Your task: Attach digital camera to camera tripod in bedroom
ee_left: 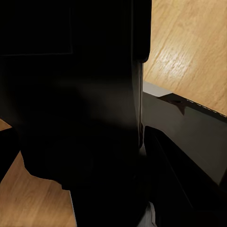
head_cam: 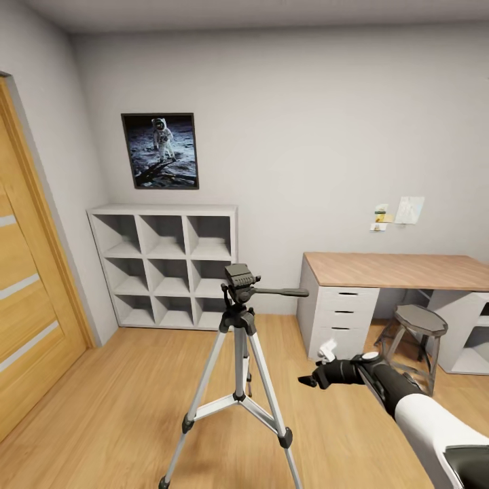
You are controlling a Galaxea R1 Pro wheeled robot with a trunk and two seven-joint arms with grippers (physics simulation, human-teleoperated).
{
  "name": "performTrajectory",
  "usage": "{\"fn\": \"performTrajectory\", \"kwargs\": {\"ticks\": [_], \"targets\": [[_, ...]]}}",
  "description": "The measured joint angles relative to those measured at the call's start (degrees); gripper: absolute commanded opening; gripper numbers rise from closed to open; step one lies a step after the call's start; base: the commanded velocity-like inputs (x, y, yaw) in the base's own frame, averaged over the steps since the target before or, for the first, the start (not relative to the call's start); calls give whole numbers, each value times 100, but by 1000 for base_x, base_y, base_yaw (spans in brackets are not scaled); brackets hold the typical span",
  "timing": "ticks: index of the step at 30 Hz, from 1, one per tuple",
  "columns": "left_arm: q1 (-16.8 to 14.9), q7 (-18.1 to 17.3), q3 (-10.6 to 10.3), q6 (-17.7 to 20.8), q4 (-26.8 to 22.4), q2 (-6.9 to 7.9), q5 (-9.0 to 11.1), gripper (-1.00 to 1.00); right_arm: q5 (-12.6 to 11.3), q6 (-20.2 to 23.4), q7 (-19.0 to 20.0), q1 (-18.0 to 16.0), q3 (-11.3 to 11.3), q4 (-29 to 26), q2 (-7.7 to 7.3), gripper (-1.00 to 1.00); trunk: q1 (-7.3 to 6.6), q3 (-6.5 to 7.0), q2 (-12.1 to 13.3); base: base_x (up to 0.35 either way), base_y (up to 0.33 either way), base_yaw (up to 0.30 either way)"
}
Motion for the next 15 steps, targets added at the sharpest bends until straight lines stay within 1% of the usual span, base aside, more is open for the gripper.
{"fn": "performTrajectory", "kwargs": {"ticks": [5,11,12,15], "targets": [[0,0,0,0,0,-2,0,-100,61,-66,35,0,0,166,67,100,0,0,0,0,0,0],[0,0,0,-5,0,-2,0,-100,88,-97,110,0,-2,301,250,100,0,0,0,0,0,0],[0,0,0,-5,0,-2,0,-100,96,-102,148,0,-3,366,307,100,0,0,0,0,0,0],[0,0,0,-5,0,-2,0,-100,110,-110,213,0,-8,475,372,100,0,0,0,0,0,0]]}}
